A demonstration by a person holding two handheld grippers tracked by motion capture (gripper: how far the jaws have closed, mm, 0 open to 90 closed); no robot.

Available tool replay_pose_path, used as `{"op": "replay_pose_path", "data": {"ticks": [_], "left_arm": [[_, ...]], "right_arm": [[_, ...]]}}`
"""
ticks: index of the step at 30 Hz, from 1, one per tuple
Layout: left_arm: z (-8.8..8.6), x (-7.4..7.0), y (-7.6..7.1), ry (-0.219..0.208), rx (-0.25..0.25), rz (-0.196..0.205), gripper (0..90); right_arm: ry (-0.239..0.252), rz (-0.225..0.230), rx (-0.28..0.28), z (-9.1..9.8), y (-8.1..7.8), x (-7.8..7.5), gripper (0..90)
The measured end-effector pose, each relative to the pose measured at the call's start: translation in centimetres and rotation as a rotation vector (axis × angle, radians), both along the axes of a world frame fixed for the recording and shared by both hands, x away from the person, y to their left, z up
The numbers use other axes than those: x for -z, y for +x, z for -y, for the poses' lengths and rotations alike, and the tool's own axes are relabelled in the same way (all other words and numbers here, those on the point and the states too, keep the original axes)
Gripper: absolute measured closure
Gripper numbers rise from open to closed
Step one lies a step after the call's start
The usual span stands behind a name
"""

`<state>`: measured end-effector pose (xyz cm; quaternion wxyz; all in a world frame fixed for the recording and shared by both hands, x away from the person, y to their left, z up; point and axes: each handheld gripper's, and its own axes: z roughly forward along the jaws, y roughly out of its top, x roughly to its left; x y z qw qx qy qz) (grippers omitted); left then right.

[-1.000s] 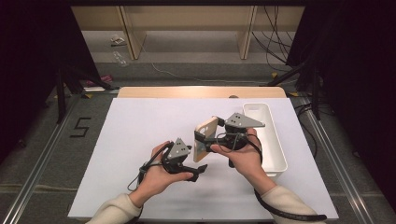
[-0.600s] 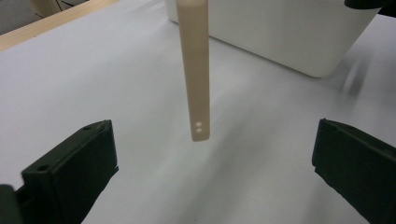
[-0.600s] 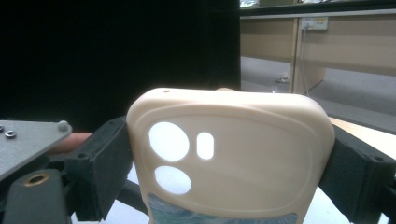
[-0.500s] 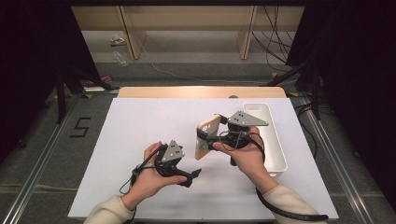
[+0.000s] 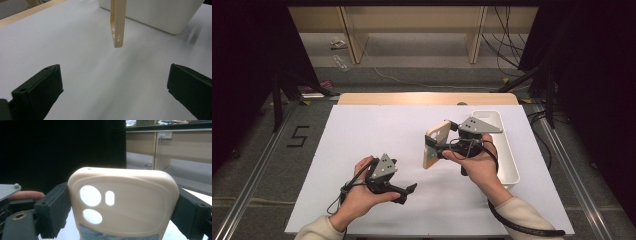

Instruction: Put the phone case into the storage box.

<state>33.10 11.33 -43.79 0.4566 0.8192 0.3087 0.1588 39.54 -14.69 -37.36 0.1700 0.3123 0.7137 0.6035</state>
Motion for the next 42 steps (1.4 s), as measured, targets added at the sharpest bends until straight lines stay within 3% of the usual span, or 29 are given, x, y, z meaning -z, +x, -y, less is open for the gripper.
{"op": "replay_pose_path", "data": {"ticks": [13,42], "left_arm": [[-1.1,0.1,-0.4,0.024,-0.013,0.018,0.0],[-2.5,0.4,-0.6,0.038,-0.049,0.014,0.0]], "right_arm": [[0.001,0.002,0.009,0.4,0.2,-0.2,12.9],[0.014,0.012,0.042,2.0,0.6,-1.4,13.0]]}}
